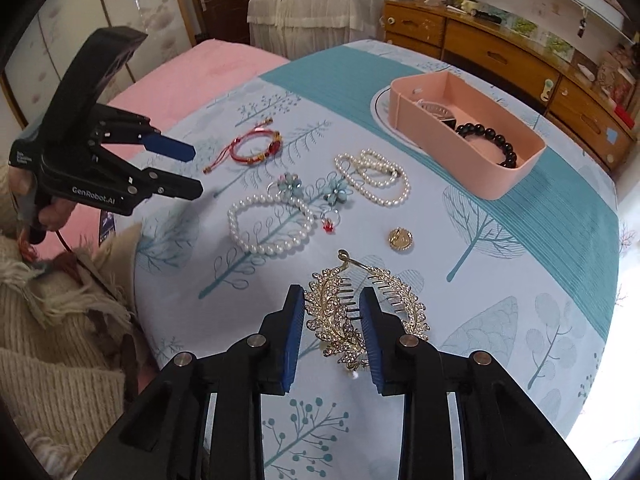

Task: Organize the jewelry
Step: 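Grasp the gold leaf hair comb with the right tool, drop in tray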

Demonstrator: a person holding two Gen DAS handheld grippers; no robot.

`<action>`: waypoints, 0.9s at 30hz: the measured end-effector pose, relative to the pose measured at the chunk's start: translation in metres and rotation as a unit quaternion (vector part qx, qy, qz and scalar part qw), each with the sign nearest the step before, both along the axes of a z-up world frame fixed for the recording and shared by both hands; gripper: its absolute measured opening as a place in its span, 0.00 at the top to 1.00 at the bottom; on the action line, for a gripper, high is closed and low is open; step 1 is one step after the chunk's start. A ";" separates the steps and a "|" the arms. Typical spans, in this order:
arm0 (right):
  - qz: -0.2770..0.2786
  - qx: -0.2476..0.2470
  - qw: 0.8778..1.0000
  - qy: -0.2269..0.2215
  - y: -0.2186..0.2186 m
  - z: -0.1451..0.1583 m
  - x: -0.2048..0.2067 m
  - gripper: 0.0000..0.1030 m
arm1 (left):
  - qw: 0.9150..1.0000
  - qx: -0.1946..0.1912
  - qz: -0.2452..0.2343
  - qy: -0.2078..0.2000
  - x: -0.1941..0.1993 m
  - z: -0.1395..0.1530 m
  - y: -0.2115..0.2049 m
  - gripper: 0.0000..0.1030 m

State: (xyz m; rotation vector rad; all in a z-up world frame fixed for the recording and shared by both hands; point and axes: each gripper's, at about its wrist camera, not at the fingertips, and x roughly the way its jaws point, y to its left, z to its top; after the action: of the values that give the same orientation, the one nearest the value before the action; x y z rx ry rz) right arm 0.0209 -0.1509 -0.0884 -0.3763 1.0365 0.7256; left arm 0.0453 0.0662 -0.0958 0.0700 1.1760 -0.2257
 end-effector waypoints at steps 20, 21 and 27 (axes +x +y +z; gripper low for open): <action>-0.131 0.060 0.987 -0.077 0.008 0.072 0.113 0.73 | 0.997 -0.037 0.069 -0.020 0.056 0.022 0.059 0.49; -0.141 0.060 0.985 -0.078 0.009 0.074 0.121 0.73 | 0.996 -0.039 0.071 -0.021 0.059 0.022 0.060 0.49; -0.213 0.063 0.973 -0.061 0.009 0.071 0.185 0.73 | 0.996 -0.044 0.081 -0.016 0.068 0.013 0.065 0.49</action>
State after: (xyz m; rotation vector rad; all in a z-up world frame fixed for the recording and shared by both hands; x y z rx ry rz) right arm 0.2055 -0.1421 -0.0174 -0.0800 0.9086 0.3741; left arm 0.1131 0.1309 -0.0832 -0.0996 1.1326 -0.1324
